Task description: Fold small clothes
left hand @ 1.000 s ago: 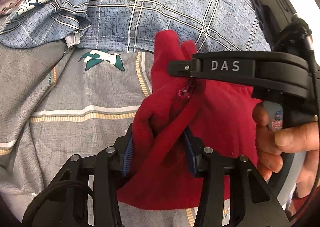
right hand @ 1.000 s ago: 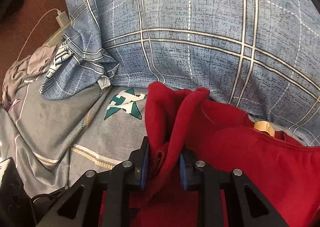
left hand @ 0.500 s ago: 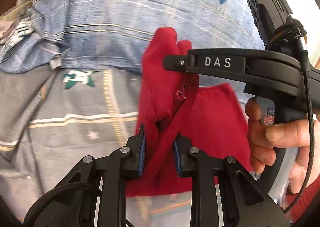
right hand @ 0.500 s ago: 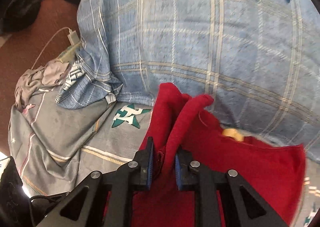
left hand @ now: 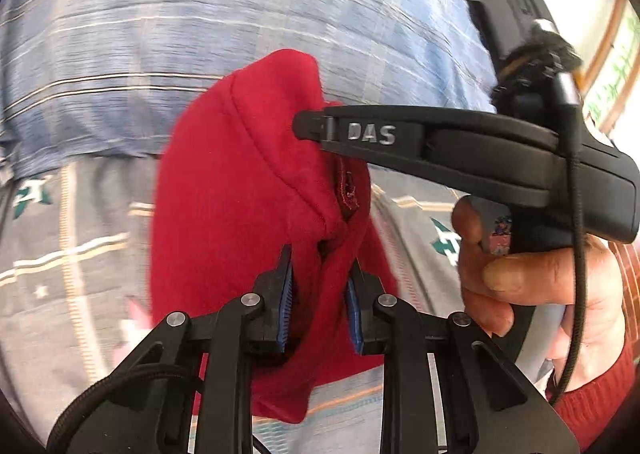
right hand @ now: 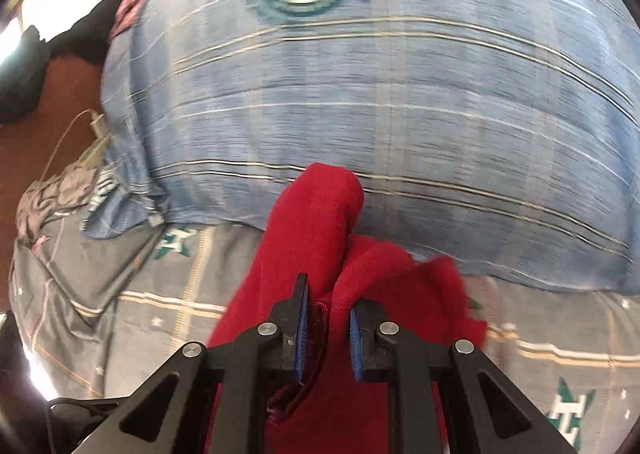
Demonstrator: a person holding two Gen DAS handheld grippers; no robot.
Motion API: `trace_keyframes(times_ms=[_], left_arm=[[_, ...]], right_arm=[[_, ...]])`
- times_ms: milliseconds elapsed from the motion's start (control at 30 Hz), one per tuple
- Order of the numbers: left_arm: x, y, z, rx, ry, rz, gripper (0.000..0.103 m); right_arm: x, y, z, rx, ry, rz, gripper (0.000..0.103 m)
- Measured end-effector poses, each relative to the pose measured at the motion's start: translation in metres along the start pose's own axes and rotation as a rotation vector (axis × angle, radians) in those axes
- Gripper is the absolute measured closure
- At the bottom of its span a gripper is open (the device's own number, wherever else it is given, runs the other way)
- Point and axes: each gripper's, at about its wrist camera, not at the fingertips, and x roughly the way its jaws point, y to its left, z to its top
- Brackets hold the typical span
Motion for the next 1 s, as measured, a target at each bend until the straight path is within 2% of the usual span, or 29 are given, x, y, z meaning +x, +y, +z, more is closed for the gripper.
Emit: trace_keyframes(times_ms=[133,233,333,367,400,433,467,500,533,600,633,700,767,833,1000], left_arm=[[0.034,-0.025,-0.008,0.019,0.052,-0.006,0.081],[0.054,-0.026,-0.013,-0.005,0.097,-0.015,0.081],[0.048,-0.020,-0.014,-0.020,0.113,-0.060,0.079],[0.044,-0.019,-0.014,-0.013,0.121,-0.071,0.073],[0.033,-0.016,-0.013,0.001,0.132,-0.085,0.065],[0.024,-0.015,-0.014,0.012,0.128,-0.088,0.062],[0.011,-0.010,-0.015,0.023,0.112,-0.083,0.055],[0.002,-0.007,-0.018,0.028,0.099,-0.075,0.048],[-0.010,0.000,-0.021,0.033,0.073,-0.061,0.046],[-0.025,0.014,-0.025,0.025,0.041,-0.021,0.045],[-0.030,0.025,-0.028,0.016,0.032,0.029,0.045],[-0.029,0.039,-0.033,0.000,0.029,0.080,0.045],[-0.027,0.055,-0.041,-0.034,0.047,0.112,0.045],[-0.015,0.058,-0.047,-0.053,0.068,0.127,0.045],[-0.018,0.049,-0.060,-0.015,0.067,0.160,0.045]], right_arm=[[0.007,-0.041,-0.017,0.068,0.032,-0.044,0.087],[0.027,-0.063,-0.031,0.132,0.079,-0.068,0.087],[0.045,-0.075,-0.041,0.188,0.118,-0.060,0.087],[0.043,-0.081,-0.043,0.235,0.109,-0.035,0.086],[0.040,-0.083,-0.043,0.261,0.107,-0.019,0.079],[0.035,-0.086,-0.044,0.285,0.103,-0.004,0.072],[0.028,-0.087,-0.046,0.311,0.094,0.006,0.070],[0.018,-0.088,-0.049,0.329,0.083,0.015,0.067],[0.010,-0.086,-0.051,0.333,0.076,0.030,0.063],[-0.008,-0.079,-0.062,0.327,0.064,0.069,0.056],[-0.015,-0.076,-0.067,0.323,0.066,0.074,0.056],[-0.024,-0.066,-0.079,0.312,0.077,0.089,0.055],[-0.027,-0.060,-0.087,0.320,0.089,0.091,0.051],[-0.022,-0.054,-0.091,0.339,0.101,0.115,0.040],[0.001,-0.053,-0.092,0.422,0.143,0.127,0.038]])
